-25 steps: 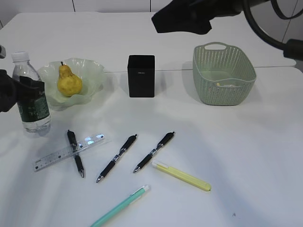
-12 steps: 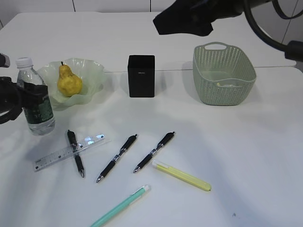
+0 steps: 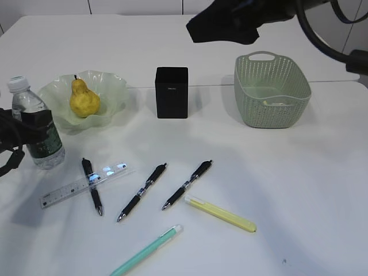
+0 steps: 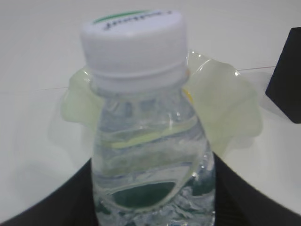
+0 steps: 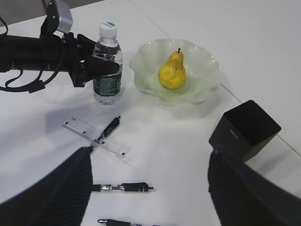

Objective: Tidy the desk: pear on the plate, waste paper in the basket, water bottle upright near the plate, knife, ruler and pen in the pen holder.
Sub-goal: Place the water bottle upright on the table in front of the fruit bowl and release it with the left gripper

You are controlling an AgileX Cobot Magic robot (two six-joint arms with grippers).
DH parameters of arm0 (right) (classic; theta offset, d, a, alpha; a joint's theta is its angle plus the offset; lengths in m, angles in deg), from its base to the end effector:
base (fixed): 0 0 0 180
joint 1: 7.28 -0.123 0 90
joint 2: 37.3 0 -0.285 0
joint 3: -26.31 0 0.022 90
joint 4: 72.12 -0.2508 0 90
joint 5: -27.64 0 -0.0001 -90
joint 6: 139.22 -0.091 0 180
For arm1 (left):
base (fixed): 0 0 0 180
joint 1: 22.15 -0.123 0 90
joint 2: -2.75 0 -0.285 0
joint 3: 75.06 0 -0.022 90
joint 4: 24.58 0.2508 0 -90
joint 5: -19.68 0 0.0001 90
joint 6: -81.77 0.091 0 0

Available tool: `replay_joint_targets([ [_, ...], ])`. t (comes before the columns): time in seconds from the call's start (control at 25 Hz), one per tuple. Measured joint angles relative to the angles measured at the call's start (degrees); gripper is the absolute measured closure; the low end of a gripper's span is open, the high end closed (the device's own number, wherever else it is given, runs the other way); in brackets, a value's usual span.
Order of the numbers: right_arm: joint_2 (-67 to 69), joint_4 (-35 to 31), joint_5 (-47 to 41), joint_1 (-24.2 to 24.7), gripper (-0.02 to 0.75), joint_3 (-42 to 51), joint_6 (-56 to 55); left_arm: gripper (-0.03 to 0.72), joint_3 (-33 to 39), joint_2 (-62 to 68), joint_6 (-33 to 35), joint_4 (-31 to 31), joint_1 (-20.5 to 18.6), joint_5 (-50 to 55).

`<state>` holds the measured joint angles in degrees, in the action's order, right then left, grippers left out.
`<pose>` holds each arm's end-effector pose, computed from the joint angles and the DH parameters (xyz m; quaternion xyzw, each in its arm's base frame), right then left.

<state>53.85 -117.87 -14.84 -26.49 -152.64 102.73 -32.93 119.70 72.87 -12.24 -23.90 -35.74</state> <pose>0.2901 0.1477 0.3748 -0.4290 0.7521 0.1991 0.4591 0.3264 -0.0060 0.1284 0.0297 0.7878 -0.0701 0.6112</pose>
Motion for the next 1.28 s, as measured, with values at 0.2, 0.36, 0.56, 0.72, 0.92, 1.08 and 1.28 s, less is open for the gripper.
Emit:
replay_joint_targets([
  [0.2,0.00,0.00,0.00,0.00,0.144,0.00,0.00,0.303,0.58,0.48,1.91,-1.07,0.00,-1.49],
  [0.36,0.00,0.00,0.00,0.00,0.144,0.00,0.00,0.303,0.58,1.59,2.67,-1.82,0.00,-3.59],
  [0.56,0.00,0.03,-0.14,0.00,0.144,0.00,0.00,0.303,0.82,3.12,4.04,-1.97,0.00,-7.21],
  [0.72,0.00,0.03,-0.14,0.00,0.144,0.00,0.00,0.303,1.54,3.50,5.00,-2.06,0.00,-9.13],
  [0.92,0.00,0.03,-0.26,0.00,0.144,0.00,0.00,0.303,1.81,3.85,5.65,-2.34,0.00,-10.18],
  [1.08,0.00,0.03,-0.26,0.00,0.144,0.00,0.00,0.303,1.85,3.85,5.75,-2.38,0.00,-10.18],
  [1.28,0.00,0.03,-0.26,0.00,0.144,0.00,0.00,0.287,1.85,3.85,5.75,-2.47,0.00,-10.18],
])
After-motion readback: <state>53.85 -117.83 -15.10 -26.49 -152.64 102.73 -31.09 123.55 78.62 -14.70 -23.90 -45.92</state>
